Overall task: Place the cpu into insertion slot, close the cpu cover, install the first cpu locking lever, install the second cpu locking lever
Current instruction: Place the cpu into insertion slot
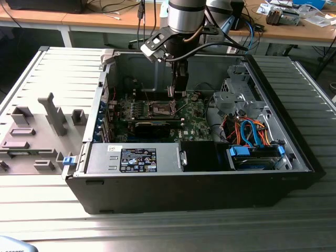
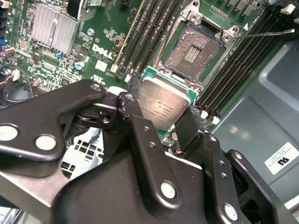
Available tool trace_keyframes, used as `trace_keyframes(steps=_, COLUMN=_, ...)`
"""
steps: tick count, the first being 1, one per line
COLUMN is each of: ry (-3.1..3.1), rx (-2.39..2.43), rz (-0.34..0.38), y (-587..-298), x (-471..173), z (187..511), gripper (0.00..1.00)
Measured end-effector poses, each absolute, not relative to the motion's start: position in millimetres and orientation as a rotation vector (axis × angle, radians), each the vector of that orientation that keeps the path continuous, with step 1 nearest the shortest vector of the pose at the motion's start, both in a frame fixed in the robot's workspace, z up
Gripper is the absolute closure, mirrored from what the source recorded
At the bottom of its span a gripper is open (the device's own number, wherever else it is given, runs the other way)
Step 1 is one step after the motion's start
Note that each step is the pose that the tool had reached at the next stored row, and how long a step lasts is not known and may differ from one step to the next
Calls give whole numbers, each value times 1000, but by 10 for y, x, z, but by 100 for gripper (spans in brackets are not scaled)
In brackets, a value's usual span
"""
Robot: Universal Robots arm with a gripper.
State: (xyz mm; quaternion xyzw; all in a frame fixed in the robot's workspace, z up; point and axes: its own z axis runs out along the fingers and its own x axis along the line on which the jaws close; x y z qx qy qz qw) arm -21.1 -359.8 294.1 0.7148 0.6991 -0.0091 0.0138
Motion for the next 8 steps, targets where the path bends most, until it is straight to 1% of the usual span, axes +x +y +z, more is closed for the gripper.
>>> trace_keyframes(steps=8, ry=2164, rx=2239, rz=-29, y=-3598, x=-211, z=2940, gripper=46)
